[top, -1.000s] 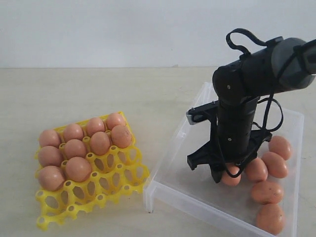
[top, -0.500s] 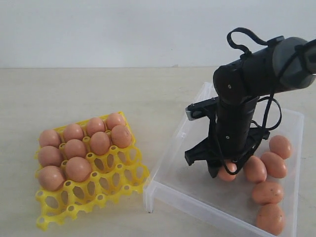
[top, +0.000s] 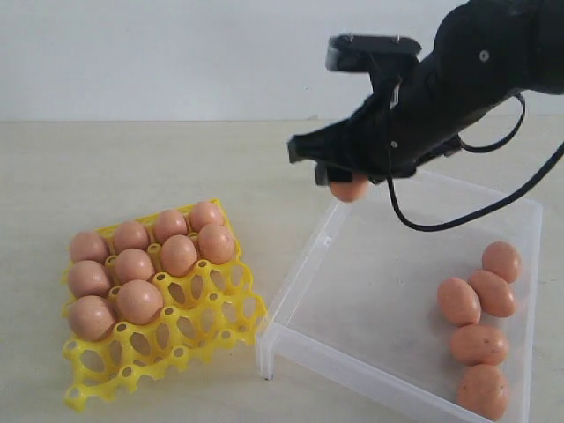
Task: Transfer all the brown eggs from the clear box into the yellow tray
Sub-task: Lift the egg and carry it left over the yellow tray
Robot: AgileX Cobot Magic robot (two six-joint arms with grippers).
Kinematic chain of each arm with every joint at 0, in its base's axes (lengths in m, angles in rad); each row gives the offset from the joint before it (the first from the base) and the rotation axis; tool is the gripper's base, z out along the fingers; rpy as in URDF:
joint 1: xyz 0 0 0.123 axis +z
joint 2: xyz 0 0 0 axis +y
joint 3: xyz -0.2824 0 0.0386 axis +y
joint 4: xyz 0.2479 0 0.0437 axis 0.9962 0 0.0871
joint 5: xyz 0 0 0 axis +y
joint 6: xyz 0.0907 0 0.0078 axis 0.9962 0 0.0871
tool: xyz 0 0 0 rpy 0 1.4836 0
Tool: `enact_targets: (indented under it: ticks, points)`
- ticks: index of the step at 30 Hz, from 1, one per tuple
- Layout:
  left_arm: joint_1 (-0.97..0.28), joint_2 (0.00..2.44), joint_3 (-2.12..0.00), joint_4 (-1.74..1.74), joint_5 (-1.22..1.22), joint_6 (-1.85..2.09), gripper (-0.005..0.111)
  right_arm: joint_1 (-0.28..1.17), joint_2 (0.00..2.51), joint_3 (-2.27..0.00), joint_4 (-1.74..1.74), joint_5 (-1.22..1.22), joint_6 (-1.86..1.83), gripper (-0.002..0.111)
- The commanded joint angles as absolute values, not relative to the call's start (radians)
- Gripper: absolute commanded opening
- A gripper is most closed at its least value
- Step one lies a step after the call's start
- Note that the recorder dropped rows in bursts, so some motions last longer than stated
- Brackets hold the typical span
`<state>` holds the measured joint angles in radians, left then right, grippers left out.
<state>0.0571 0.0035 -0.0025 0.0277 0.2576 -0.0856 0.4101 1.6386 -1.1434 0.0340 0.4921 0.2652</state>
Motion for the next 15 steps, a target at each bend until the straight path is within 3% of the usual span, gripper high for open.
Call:
enact_targets:
  ticks: [1, 7, 15]
  points:
    - [0.06, 0.0, 0.0, 0.03, 0.254, -0.086, 0.004, 0.509, 1.555, -1.103, 0.043, 0.211, 0.262, 0.0]
    - [0.06, 0.0, 0.0, 0.03, 0.254, -0.086, 0.004, 0.702, 1.573, -1.003, 0.043, -0.313, 0.26, 0.0]
    - [0.06, 0.0, 0.0, 0.03, 0.254, -0.086, 0.004, 0.799, 1.712, -0.989, 0.148, -0.39, 0.292, 0.0]
